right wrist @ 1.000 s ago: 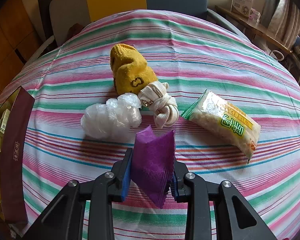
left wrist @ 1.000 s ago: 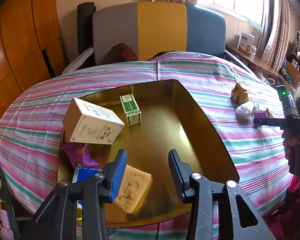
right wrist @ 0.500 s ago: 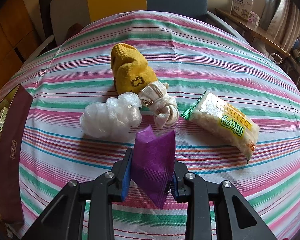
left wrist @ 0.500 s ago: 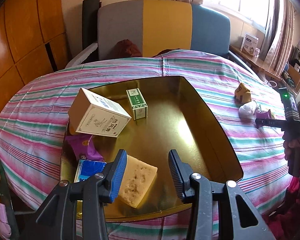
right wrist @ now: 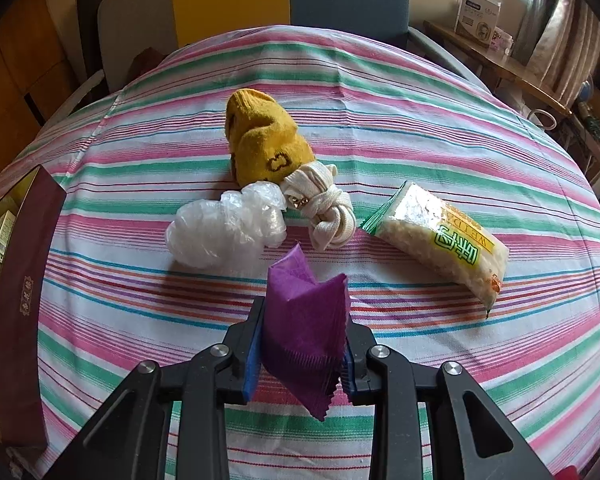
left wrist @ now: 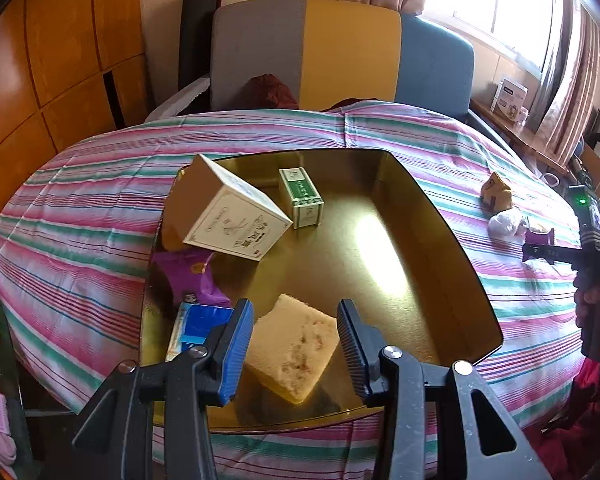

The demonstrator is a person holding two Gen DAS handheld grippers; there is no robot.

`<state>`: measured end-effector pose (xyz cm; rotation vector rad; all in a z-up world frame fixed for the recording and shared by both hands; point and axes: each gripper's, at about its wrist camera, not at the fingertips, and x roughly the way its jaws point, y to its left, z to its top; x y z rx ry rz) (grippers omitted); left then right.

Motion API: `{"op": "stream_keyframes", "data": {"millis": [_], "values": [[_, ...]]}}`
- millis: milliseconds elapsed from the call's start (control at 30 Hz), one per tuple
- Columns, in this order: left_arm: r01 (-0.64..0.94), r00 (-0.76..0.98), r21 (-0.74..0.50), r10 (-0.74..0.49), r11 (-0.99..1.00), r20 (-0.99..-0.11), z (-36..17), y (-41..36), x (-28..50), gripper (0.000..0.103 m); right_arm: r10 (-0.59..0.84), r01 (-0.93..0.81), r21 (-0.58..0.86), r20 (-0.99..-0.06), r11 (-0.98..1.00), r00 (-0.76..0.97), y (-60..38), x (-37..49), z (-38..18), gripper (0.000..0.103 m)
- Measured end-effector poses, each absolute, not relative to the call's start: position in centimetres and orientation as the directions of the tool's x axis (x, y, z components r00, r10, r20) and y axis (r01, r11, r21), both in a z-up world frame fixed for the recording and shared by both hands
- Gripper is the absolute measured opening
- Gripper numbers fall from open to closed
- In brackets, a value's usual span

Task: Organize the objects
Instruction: 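Carry the purple packet into the gold tray and open the right gripper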

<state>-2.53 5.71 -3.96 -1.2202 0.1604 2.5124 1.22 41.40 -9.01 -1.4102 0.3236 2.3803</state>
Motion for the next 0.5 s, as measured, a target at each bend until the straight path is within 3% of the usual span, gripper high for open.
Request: {"op": "stream_keyframes", "data": {"millis": [233, 500], "values": [[-0.335, -0.582, -0.066, 0.261, -0.94, -0.77, -3.7, 4.6, -2.6, 0.043, 0.151, -0.391, 0.064, -0.856, -0.918, -0.495, 39.7, 2.4, -6.0, 0.031], [-0.313, -0.584, -0.089, 0.265, -0.946, -0.767, -3.8, 3.1, -2.7, 0.043, 0.006, -0.179, 0.132, -0.789, -0.975, -0.614, 30.8, 0.5, -0.7, 0.031]]}}
